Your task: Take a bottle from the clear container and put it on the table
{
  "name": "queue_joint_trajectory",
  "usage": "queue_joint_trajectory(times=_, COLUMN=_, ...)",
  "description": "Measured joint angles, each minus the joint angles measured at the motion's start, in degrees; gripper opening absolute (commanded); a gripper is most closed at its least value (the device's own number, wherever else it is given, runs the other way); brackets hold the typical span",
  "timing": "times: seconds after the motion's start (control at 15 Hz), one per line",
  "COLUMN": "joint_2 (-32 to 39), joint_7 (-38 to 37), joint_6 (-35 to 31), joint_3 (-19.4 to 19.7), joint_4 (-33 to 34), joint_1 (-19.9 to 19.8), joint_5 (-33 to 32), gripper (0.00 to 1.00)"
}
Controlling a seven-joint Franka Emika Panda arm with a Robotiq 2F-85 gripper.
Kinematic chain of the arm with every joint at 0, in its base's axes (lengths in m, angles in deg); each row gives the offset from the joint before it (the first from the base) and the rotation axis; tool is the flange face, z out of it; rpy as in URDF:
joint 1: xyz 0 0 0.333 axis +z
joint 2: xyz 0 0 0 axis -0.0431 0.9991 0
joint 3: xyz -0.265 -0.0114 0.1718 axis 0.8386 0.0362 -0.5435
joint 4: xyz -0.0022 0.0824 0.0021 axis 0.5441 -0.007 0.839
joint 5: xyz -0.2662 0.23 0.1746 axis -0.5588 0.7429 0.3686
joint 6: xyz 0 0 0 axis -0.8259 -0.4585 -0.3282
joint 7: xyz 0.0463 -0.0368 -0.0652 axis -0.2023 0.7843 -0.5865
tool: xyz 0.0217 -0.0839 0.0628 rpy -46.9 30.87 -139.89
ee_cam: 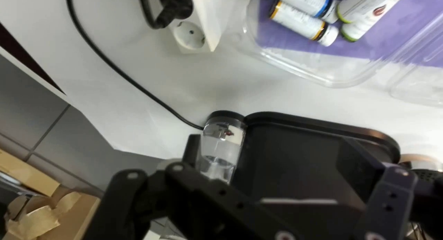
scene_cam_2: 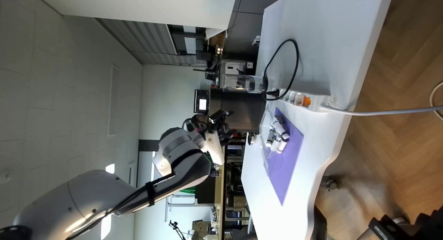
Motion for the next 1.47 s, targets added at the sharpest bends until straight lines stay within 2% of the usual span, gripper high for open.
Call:
queue_joint_trajectory(times=0.4, joint_2=5.87, joint_7=0.54, joint_6=8.35, joint_3=-1.27, joint_4=1.24, joint_1=3.27, joint_5=4.91, gripper=1.0)
queue_joint_trajectory(times=0.73, joint_2=8.18, joint_7=4.78, joint_6=8.94, joint_3=-3.22, joint_4=1.26, joint_1=2.56, joint_5=10.76, gripper=1.0)
queue_joint_trajectory(times=1.0, joint_2=8.71, joint_7=9.65, joint_6=12.35, joint_3=-4.78, joint_4=1.28, joint_1=1.66, joint_5=15.19, gripper=1.0)
queue_joint_trajectory(times=1.47, joint_2=8.73, joint_7=14.2, joint_6=14.92, joint_3=-5.94, joint_4=1.44, joint_1=1.17, joint_5=19.2, gripper=1.0)
